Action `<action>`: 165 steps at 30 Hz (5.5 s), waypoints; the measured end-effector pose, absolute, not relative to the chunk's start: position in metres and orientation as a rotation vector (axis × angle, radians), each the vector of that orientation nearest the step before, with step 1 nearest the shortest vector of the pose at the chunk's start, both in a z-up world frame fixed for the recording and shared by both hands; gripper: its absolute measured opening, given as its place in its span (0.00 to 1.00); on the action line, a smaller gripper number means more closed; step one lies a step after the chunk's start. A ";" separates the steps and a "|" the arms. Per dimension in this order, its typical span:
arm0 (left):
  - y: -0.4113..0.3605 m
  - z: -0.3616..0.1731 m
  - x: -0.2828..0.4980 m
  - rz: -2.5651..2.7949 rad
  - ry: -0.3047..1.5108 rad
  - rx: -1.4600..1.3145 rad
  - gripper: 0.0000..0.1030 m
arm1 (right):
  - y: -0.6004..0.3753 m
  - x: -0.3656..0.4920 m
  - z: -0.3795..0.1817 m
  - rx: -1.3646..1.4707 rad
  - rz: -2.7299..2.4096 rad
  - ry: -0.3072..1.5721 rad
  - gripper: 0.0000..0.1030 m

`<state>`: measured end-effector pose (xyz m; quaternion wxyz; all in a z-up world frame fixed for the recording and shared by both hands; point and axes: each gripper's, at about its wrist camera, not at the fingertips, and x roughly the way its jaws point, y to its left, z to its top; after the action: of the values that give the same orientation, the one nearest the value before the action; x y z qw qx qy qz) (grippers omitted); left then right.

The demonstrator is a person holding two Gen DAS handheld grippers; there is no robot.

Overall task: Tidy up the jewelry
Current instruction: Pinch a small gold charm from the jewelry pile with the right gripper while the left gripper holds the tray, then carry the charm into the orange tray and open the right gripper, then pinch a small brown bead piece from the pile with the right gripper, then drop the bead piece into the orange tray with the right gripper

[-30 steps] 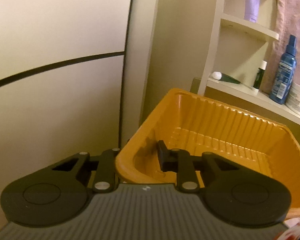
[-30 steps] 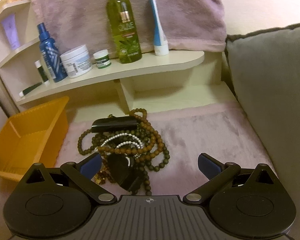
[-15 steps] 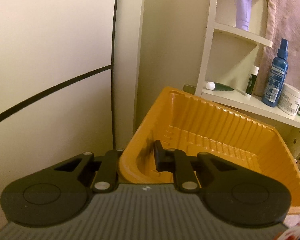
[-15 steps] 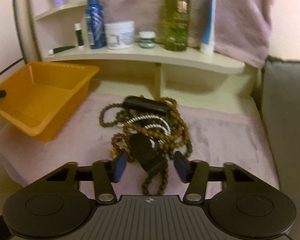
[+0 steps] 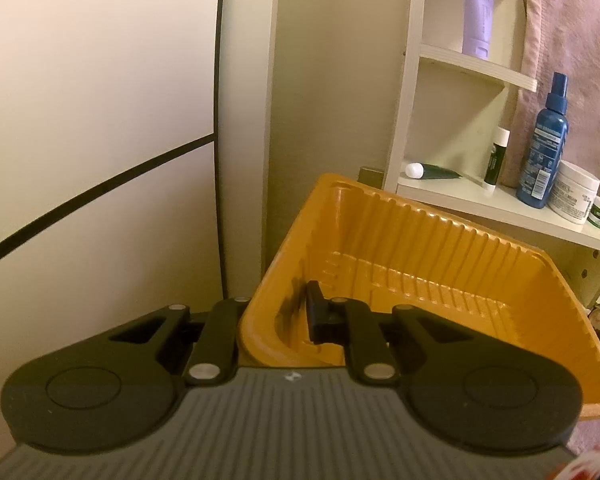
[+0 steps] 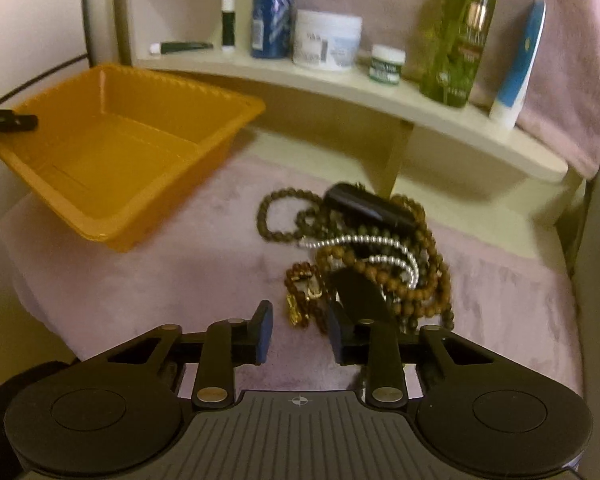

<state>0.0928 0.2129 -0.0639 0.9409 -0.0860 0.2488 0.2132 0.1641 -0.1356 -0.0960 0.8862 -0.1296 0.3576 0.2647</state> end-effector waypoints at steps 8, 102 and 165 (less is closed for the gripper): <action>0.215 -0.061 0.095 0.419 0.519 -0.156 0.14 | -0.129 0.167 -0.104 -0.283 0.525 0.756 0.07; 0.213 -0.036 0.092 0.338 0.460 0.058 0.11 | -0.114 0.190 -0.102 -0.258 0.498 0.742 0.38; 0.213 -0.036 0.094 0.341 0.478 0.045 0.11 | -0.088 0.157 -0.038 -0.082 0.800 0.594 0.44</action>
<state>0.0945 0.2133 -0.0362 0.9569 0.0224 0.2357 0.1683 0.1566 -0.0877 -0.0383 0.8775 -0.0395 0.2850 0.3837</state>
